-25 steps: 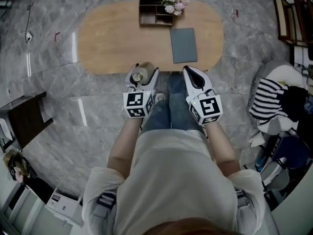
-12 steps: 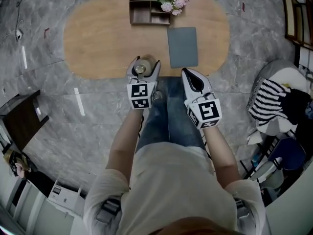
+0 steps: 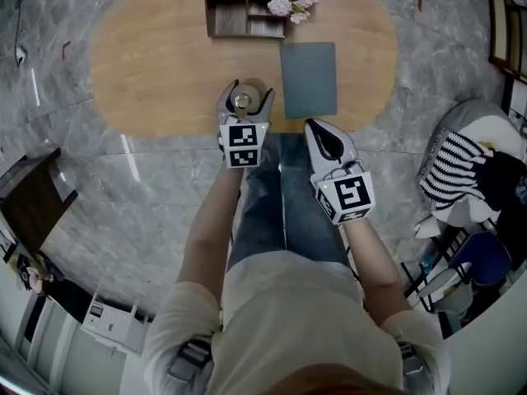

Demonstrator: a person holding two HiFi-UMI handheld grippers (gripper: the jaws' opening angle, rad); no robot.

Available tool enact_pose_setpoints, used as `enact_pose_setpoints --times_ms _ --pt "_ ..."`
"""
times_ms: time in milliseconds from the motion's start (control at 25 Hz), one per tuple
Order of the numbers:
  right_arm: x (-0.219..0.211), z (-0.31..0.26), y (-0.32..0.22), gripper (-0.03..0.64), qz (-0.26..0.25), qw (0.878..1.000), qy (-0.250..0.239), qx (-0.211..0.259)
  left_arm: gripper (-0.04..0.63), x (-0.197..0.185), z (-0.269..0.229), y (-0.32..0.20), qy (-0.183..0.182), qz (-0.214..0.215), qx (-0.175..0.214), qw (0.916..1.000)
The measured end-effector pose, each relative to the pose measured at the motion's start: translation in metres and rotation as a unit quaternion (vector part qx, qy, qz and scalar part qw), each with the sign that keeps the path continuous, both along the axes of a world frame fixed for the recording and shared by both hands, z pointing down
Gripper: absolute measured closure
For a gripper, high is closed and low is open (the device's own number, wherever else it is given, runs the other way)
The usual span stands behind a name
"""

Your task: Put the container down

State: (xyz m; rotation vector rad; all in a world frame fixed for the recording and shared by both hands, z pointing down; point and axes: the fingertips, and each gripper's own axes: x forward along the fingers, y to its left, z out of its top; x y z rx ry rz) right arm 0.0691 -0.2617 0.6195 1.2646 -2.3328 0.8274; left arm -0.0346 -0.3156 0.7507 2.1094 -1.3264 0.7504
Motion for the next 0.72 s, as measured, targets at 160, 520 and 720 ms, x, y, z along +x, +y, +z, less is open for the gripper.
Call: enact_pose_setpoints --times_ms 160,520,720 --pt "0.002 0.017 -0.004 0.618 -0.001 1.000 -0.006 -0.010 0.250 0.008 0.025 -0.009 -0.012 0.006 -0.006 0.9999" --pt "-0.004 0.042 -0.010 0.618 -0.005 0.999 -0.017 -0.029 0.250 0.017 0.072 -0.022 -0.031 0.010 -0.028 0.9991" --pt "-0.002 0.048 -0.014 0.618 -0.004 0.999 -0.021 -0.034 0.250 0.018 0.090 -0.027 -0.043 0.007 -0.033 0.9985"
